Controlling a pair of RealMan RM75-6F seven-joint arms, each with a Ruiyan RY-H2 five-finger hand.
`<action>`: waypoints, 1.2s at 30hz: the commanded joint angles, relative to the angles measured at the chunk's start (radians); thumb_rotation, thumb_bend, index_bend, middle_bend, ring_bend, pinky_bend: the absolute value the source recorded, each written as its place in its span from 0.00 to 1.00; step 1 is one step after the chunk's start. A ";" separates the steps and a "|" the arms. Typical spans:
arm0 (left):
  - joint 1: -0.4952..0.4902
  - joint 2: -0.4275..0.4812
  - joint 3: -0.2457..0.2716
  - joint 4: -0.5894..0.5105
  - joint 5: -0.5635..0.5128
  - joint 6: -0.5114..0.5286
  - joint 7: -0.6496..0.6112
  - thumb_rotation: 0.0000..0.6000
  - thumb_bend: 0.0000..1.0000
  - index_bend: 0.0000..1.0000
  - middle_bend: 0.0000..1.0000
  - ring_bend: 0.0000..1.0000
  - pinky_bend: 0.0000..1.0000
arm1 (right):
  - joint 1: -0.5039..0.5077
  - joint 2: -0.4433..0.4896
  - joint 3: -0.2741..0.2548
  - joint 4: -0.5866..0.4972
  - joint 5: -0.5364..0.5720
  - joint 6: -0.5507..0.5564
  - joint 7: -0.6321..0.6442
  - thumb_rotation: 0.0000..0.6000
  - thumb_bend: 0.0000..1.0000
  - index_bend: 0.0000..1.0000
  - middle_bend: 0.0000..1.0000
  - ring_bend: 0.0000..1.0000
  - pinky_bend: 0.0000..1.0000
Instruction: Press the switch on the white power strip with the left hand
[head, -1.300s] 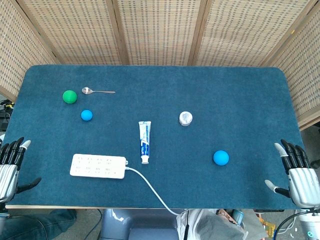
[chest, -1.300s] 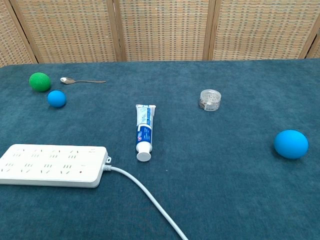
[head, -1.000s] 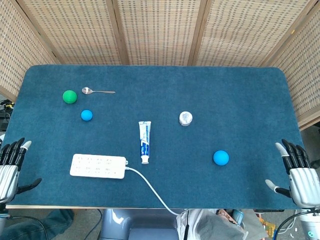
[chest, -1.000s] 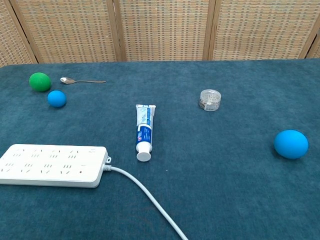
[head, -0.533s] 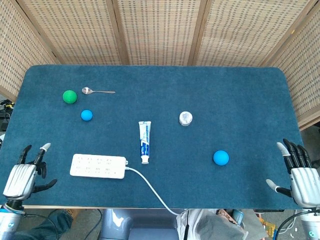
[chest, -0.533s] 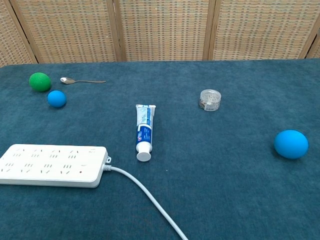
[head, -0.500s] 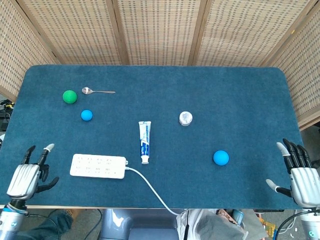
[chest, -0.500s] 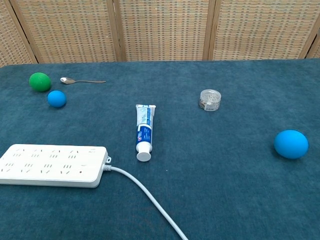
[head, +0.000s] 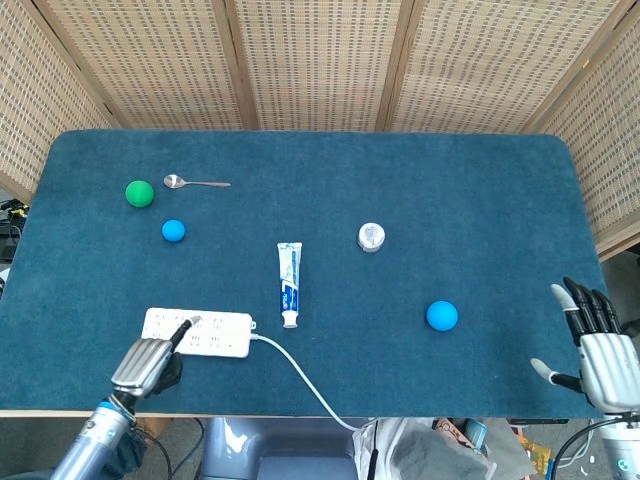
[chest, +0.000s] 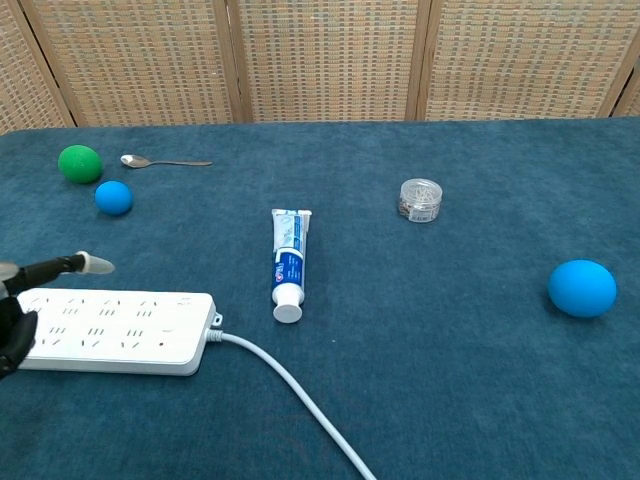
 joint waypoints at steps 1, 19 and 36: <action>-0.023 -0.049 -0.006 -0.016 -0.058 -0.023 0.058 1.00 1.00 0.07 1.00 1.00 1.00 | 0.001 0.002 0.000 0.001 0.002 -0.004 0.006 1.00 0.00 0.00 0.00 0.00 0.00; -0.067 -0.164 -0.005 0.001 -0.214 -0.009 0.193 1.00 1.00 0.17 1.00 1.00 1.00 | 0.008 0.013 0.000 0.001 0.016 -0.023 0.030 1.00 0.00 0.00 0.00 0.00 0.00; -0.088 -0.161 -0.016 -0.017 -0.246 0.017 0.187 1.00 1.00 0.17 1.00 1.00 1.00 | 0.009 0.015 -0.001 -0.001 0.021 -0.029 0.031 1.00 0.00 0.00 0.00 0.00 0.00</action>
